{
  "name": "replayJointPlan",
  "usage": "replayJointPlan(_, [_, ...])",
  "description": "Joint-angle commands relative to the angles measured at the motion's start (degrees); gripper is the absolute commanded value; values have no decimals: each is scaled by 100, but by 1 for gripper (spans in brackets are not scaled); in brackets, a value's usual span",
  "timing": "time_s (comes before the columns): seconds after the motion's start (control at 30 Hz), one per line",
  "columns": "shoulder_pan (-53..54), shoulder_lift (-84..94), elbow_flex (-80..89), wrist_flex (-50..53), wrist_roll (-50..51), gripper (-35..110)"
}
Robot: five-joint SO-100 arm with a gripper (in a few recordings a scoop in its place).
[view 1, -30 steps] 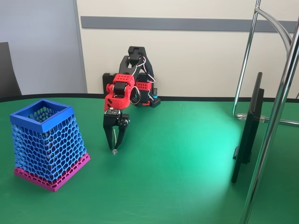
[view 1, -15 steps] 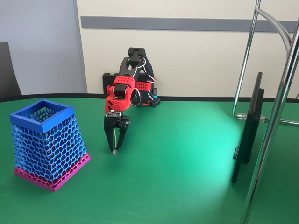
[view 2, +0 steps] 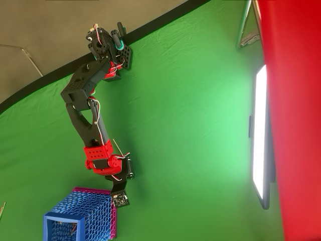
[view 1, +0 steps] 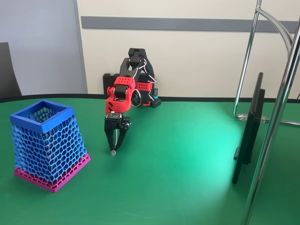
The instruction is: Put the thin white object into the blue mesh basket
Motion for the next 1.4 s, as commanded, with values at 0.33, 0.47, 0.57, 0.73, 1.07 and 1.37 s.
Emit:
replayJointPlan(0.33, [-62,44,-325,53,88,3])
replayJointPlan(0.47, [-97,220,-378,246,167,3])
replayJointPlan(0.57, [-149,369,-387,272,246,3])
replayJointPlan(0.73, [-272,677,-457,483,404,3])
replayJointPlan(1.07, [-308,923,-431,624,483,4])
replayJointPlan(1.37, [-272,870,-123,756,352,11])
